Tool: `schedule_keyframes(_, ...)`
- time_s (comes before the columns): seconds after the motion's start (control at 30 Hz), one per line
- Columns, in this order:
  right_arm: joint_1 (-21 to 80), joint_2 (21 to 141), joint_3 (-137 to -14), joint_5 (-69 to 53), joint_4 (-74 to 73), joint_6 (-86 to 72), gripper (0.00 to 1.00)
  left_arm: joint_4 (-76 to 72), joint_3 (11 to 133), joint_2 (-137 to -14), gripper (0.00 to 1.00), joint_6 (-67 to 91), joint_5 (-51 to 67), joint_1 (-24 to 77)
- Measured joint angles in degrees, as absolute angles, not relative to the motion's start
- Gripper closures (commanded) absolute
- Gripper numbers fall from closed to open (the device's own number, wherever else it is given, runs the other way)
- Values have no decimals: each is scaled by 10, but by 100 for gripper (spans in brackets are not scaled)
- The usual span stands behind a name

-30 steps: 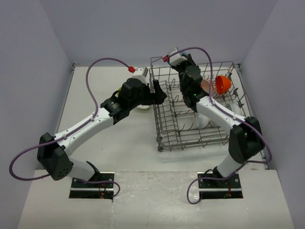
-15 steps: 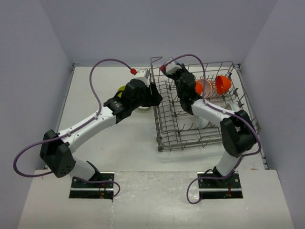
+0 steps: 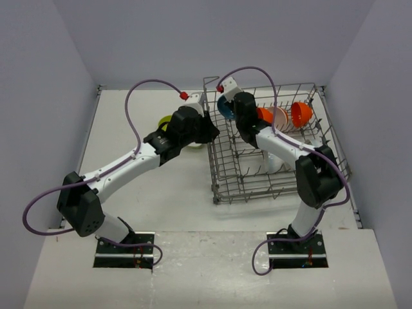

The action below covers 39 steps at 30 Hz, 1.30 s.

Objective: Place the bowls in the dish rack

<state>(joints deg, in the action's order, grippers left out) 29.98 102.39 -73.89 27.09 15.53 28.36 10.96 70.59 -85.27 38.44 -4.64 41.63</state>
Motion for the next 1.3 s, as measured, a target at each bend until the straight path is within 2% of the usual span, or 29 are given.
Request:
schedule_keyframes(0.4,314,1047,-738,412,141,313,100,106,706,-853,92,400,-43,416)
schedule_keyframes(0.57,331,1059,-739,460,161,341,100,106,706,-853,93,400,-43,416)
schedule_keyframes(0.83,361,1143,-775,534,174,368,100,110,705,-849,95,399,-52,407)
schedule_keyframes(0.97,365,1149,-800,539,126,340,100,110,705,-849,96,399,-57,404)
schedule_keyframes(1.03,366,1149,-814,541,88,320,100,110,705,-849,100,399,-58,403)
schedule_keyframes(1.3,368,1147,-854,550,-32,245,100,110,705,-850,100,399,-57,403)
